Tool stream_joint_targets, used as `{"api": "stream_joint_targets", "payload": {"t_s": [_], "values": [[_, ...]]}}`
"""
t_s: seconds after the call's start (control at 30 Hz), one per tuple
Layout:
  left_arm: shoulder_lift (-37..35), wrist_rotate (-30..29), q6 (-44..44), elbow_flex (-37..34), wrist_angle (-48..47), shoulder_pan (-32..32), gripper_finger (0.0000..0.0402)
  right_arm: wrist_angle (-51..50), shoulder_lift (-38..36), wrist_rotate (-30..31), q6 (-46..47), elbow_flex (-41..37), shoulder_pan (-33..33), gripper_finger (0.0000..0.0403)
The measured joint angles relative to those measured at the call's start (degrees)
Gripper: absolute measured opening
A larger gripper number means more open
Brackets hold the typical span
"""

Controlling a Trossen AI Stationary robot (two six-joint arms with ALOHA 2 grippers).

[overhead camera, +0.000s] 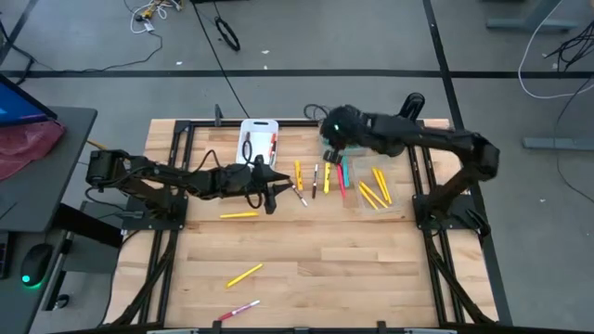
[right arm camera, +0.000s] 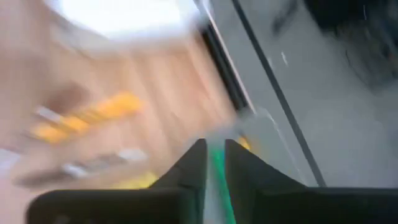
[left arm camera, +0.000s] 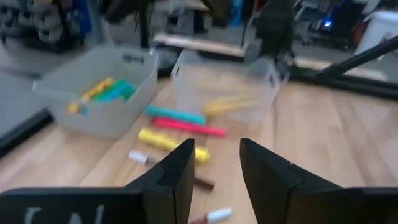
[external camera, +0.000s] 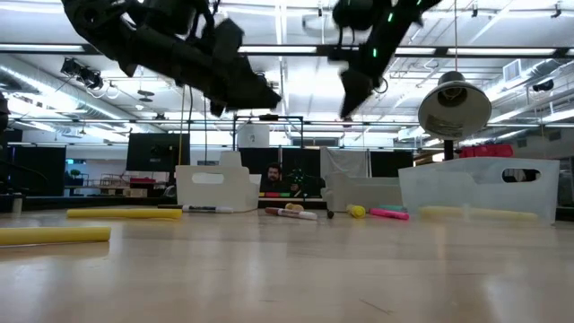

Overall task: Pick & Place Markers
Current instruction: Put the yellow pen into the transparent bin

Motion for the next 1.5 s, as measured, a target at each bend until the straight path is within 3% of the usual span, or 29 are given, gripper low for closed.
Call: {"api": "stream_joint_targets", "payload": {"t_s": [0.17,0.33,0.53,0.67,0.93,1.13,1.37,1.5], "values": [[-6.0,-1.8,7.4,0.0,-3.9,-4.4,0.0133,12.4,-5.9,-0.3,3.7,-8.6,12.3,0.0007],[-13.1,-3.1,15.3,0.0,-4.8,-11.9,0.0133,33.0,-7.8,-0.2,6.6,-19.7,24.3,0.0013],[-13.6,-19.2,26.6,3.6,-8.2,-24.4,0.0125,57.8,-5.6,-0.3,5.0,-33.3,34.5,0.0011],[-11.4,-26.1,29.0,6.2,-14.1,-29.5,0.0116,71.6,-4.9,-1.2,14.3,-40.7,38.0,0.0005],[-10.9,-22.5,21.7,6.6,-15.6,-30.8,0.0119,81.9,-4.8,-3.7,26.4,-46.8,39.1,0.0022],[-10.8,-22.3,20.7,6.5,-27.6,-35.3,0.0177,82.3,-4.8,-3.5,25.4,-46.8,38.8,0.0039],[-6.5,-22.5,1.4,6.5,-33.6,-42.5,0.0281,82.5,-4.8,-2.6,22.6,-46.8,38.0,0.0049],[-0.5,-22.4,-11.8,6.5,-35.6,-46.4,0.0309,82.6,-4.8,-2.6,21.0,-46.8,37.0,0.005]]}}
